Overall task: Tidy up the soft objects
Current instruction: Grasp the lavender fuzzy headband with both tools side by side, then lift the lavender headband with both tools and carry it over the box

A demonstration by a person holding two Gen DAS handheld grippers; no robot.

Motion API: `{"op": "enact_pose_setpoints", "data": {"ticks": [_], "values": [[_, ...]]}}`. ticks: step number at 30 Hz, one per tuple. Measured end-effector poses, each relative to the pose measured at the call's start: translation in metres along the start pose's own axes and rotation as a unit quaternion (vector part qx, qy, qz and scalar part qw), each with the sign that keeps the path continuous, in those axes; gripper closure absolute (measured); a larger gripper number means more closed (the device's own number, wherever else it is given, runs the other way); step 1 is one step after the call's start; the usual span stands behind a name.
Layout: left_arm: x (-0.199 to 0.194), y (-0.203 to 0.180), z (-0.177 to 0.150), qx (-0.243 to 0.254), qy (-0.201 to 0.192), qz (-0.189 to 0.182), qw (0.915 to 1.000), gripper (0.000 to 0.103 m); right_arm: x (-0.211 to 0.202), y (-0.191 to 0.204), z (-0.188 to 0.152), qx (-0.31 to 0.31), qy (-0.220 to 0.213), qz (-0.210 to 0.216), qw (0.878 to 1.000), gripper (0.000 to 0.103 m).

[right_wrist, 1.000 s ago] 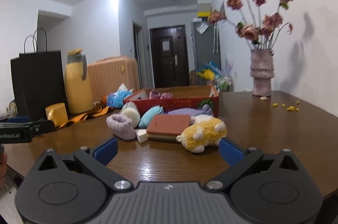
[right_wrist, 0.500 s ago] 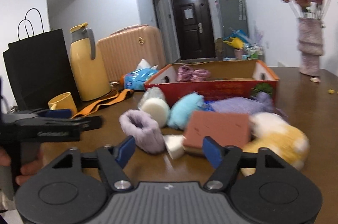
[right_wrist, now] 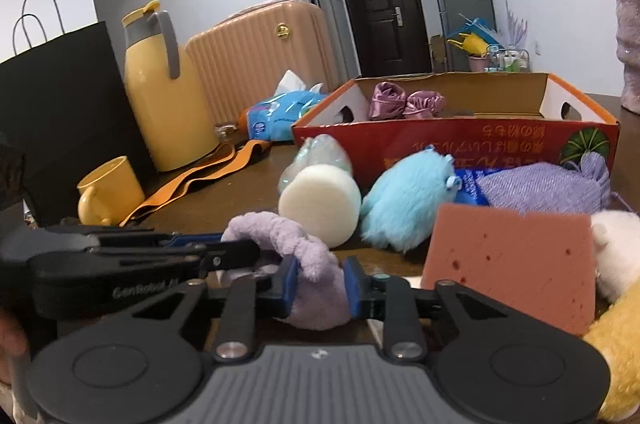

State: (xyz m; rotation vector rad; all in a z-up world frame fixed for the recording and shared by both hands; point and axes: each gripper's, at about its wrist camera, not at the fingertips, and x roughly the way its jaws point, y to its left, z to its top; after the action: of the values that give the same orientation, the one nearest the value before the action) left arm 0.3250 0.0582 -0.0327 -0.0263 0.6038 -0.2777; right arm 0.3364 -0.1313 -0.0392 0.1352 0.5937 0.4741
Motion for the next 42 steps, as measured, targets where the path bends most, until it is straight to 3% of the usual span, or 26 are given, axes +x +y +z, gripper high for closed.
{"op": "enact_pose_setpoints", "data": {"ticks": [4,11,17,24,35,39,42], "values": [[-0.026,-0.011,-0.013,-0.021,-0.005,0.015,0.9997,0.087,-0.015,0.008,-0.006,-0.015,-0.001,0.01,1.0,0.091],[-0.088,-0.05,-0.026,-0.03,-0.058,0.015,0.9978,0.088,-0.084,0.012,-0.016,-0.027,-0.039,0.032,0.998,0.091],[-0.131,-0.097,-0.03,-0.007,-0.084,-0.005,0.9964,0.088,-0.152,0.013,-0.034,-0.043,-0.074,0.014,0.996,0.091],[-0.154,-0.14,-0.035,0.022,-0.1,-0.031,0.9942,0.087,-0.209,-0.001,-0.049,-0.024,-0.111,-0.01,0.993,0.091],[-0.13,-0.147,-0.011,0.034,-0.103,-0.034,0.9936,0.087,-0.204,-0.02,-0.036,-0.017,-0.123,-0.013,0.992,0.091],[-0.098,-0.148,0.03,0.047,-0.113,-0.039,0.9918,0.087,-0.186,-0.04,-0.002,-0.025,-0.128,-0.017,0.991,0.091],[-0.062,-0.147,0.078,0.049,-0.106,-0.05,0.9919,0.087,-0.164,-0.062,0.043,-0.033,-0.129,-0.024,0.991,0.091]]}}
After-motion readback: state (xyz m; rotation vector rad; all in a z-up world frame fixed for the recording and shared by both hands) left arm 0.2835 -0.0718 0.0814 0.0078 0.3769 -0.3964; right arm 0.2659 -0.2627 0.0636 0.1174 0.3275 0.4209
